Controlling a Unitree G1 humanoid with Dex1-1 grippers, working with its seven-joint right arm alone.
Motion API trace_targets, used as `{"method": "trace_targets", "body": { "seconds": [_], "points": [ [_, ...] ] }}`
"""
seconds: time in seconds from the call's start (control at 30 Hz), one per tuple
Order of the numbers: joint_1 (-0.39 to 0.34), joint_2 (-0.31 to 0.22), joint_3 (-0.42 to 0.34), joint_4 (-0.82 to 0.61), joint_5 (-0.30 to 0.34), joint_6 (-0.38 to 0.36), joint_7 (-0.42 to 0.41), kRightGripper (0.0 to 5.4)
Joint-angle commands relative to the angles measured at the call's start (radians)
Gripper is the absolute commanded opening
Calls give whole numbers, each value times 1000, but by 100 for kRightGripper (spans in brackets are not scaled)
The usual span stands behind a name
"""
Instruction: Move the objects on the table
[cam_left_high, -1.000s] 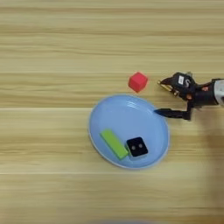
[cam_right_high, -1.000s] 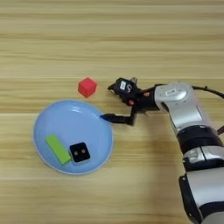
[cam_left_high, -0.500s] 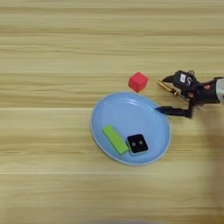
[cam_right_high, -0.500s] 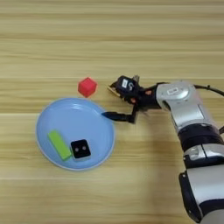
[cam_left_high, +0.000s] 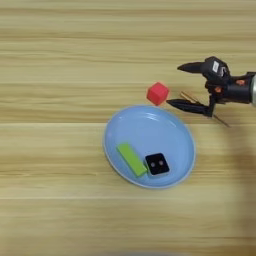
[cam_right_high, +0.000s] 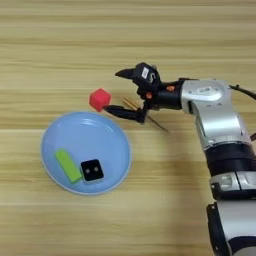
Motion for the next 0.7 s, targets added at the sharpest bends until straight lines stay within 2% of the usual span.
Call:
{"method": "trace_targets", "body": {
  "seconds": [0.03,0.17,0.37,0.7],
  "points": [
    [-21,-44,-48,-100,57,11,-6,536],
    [47,-78,-55,-182,110,15,77,536],
    [124,-95,-33,-240,117,-25,148,536],
    [105,-78,69,-195,62,-44,210,536]
  ]
}}
